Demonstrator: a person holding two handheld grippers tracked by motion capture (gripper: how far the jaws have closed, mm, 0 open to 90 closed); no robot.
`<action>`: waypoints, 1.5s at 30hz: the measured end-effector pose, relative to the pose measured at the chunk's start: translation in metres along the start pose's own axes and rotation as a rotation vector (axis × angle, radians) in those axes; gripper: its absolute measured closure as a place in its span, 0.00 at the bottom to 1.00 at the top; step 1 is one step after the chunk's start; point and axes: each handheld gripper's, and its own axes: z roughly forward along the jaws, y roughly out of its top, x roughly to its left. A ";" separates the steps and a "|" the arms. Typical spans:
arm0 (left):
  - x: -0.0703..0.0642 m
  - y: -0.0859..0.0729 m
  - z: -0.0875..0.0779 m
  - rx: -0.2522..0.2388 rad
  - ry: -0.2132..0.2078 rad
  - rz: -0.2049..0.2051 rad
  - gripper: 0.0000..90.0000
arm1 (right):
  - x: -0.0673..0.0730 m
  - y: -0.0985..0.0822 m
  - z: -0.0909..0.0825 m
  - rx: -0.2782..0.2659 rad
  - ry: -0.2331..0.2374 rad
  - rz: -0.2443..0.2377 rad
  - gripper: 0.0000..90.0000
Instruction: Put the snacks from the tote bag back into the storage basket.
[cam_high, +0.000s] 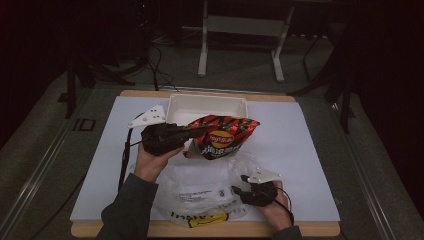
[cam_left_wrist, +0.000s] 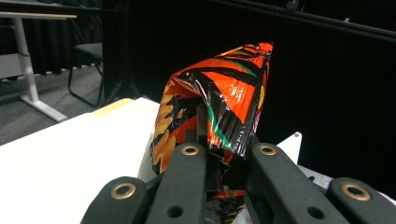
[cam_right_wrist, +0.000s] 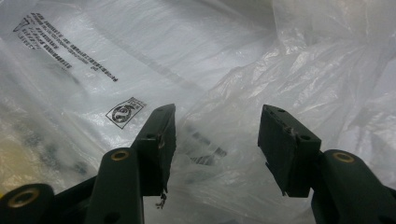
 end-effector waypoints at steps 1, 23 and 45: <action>0.001 0.001 0.000 0.000 0.000 0.004 0.98 | 0.000 0.000 0.000 0.000 0.000 -0.001 0.51; 0.022 0.011 -0.001 0.006 0.038 0.017 0.98 | 0.000 -0.001 0.000 0.001 -0.001 -0.001 0.51; 0.048 0.009 -0.002 -0.009 0.045 -0.013 0.98 | -0.001 -0.002 0.000 0.002 0.001 0.002 0.51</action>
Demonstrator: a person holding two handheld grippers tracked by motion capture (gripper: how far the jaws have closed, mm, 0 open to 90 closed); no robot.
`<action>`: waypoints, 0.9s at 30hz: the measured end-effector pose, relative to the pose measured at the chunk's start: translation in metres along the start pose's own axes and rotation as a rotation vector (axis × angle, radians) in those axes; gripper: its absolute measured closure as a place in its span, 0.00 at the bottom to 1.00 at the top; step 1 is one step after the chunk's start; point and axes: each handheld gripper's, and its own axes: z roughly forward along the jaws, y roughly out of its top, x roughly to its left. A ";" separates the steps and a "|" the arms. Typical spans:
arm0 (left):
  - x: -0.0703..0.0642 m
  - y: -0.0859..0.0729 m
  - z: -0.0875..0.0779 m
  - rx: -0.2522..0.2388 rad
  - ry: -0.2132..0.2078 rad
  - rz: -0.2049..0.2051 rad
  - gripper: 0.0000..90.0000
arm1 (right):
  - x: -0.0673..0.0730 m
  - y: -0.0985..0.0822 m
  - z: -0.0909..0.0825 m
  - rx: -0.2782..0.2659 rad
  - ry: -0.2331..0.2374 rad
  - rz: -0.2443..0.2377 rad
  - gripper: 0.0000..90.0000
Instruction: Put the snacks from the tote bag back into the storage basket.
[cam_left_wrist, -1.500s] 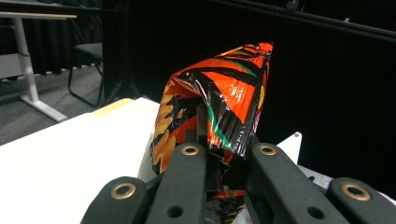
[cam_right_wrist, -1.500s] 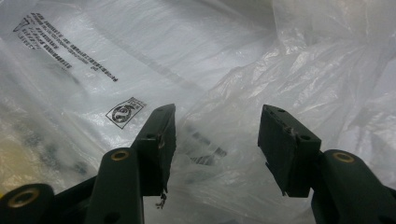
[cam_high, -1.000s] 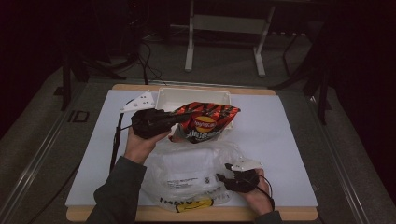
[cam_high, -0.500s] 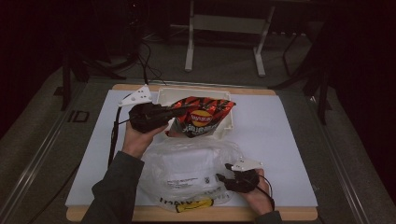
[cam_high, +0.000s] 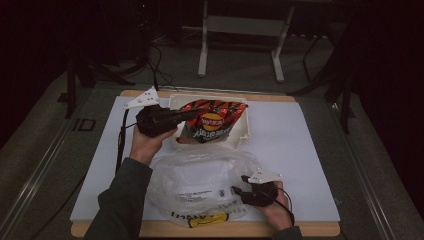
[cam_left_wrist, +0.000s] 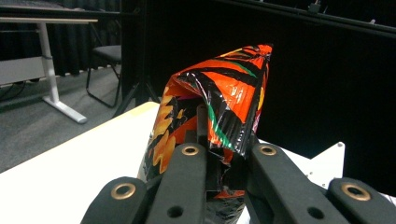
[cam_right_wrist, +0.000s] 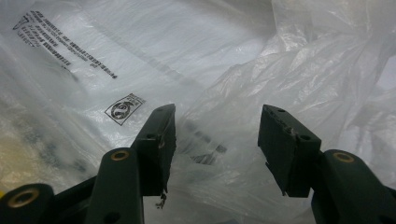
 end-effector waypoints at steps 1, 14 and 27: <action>0.001 0.000 0.000 -0.003 0.003 -0.003 0.98 | 0.000 0.000 0.000 0.000 0.000 0.000 0.51; 0.014 0.009 -0.002 -0.011 0.014 -0.006 0.98 | 0.000 0.000 0.000 0.001 -0.001 -0.002 0.51; 0.027 0.012 0.003 -0.010 0.032 -0.016 0.98 | 0.000 -0.001 0.001 0.006 -0.005 -0.008 0.51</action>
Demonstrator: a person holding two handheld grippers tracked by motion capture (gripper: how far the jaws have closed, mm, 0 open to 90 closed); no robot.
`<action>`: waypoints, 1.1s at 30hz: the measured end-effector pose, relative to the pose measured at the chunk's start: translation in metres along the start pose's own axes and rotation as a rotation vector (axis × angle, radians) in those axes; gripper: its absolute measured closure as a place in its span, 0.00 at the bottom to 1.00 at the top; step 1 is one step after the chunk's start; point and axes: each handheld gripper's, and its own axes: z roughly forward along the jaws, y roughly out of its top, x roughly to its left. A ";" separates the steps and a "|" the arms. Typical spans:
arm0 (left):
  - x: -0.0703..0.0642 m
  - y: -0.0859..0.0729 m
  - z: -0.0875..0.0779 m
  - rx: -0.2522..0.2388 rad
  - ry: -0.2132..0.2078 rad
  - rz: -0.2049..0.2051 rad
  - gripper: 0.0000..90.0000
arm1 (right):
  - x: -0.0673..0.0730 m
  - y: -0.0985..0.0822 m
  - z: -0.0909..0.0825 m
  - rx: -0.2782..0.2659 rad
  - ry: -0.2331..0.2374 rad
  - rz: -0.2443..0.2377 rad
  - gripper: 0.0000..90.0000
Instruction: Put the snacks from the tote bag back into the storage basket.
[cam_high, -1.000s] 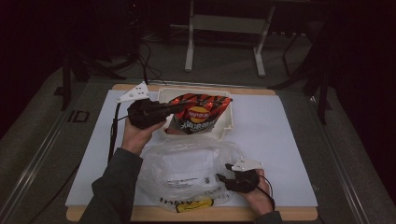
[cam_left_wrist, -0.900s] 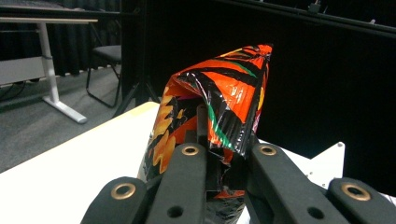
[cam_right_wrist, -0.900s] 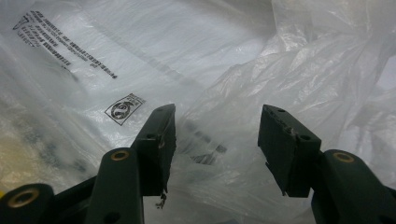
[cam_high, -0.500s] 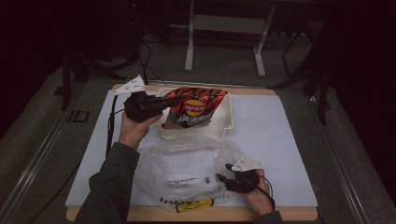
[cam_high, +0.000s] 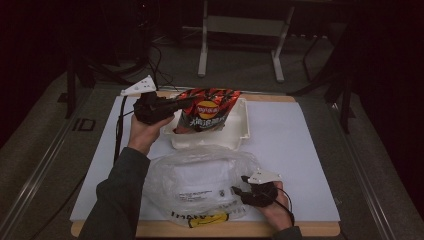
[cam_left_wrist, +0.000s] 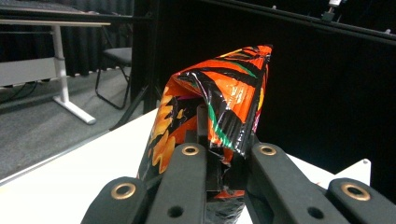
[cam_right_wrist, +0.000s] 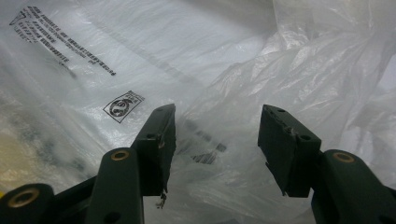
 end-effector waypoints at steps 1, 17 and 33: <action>0.001 0.000 0.001 -0.002 0.002 -0.001 0.98 | 0.000 0.000 0.000 0.000 0.000 0.000 0.51; 0.022 -0.004 0.006 -0.015 0.023 -0.034 0.98 | 0.000 0.000 -0.001 0.002 -0.001 -0.002 0.51; 0.035 -0.011 0.015 -0.014 0.050 -0.066 0.98 | 0.000 -0.001 -0.001 0.003 0.000 -0.002 0.51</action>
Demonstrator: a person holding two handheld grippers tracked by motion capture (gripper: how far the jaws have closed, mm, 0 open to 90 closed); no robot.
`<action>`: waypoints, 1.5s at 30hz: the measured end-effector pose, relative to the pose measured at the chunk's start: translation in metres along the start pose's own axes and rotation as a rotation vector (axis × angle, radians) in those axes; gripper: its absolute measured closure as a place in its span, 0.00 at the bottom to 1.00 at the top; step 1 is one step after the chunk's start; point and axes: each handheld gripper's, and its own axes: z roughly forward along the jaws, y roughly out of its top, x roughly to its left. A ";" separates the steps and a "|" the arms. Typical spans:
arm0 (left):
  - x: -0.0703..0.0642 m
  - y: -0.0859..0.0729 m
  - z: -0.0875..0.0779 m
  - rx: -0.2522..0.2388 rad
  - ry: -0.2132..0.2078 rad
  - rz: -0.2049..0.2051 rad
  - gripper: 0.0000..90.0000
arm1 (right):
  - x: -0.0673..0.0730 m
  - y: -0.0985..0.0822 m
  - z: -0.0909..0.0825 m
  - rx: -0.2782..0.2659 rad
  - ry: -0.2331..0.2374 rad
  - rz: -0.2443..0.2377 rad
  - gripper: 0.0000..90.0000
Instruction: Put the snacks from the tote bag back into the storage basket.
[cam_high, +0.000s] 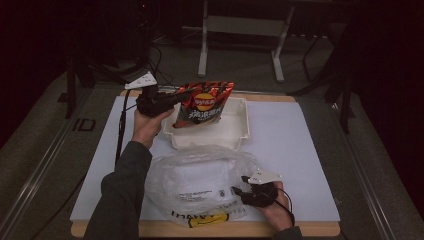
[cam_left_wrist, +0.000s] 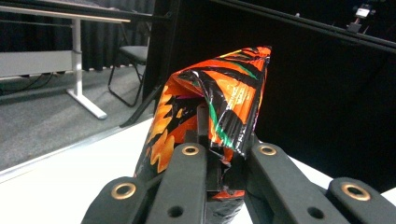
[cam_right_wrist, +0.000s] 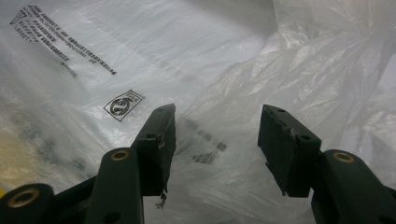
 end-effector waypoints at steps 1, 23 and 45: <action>0.001 0.000 0.001 0.000 0.001 -0.002 0.98 | 0.000 0.000 0.000 0.000 0.000 0.000 0.51; 0.025 -0.015 0.024 0.034 0.024 -0.053 0.98 | 0.000 -0.001 0.000 -0.003 0.002 0.007 0.51; 0.039 -0.027 0.039 0.078 0.040 -0.091 0.98 | -0.001 -0.002 -0.001 -0.003 0.006 0.015 0.51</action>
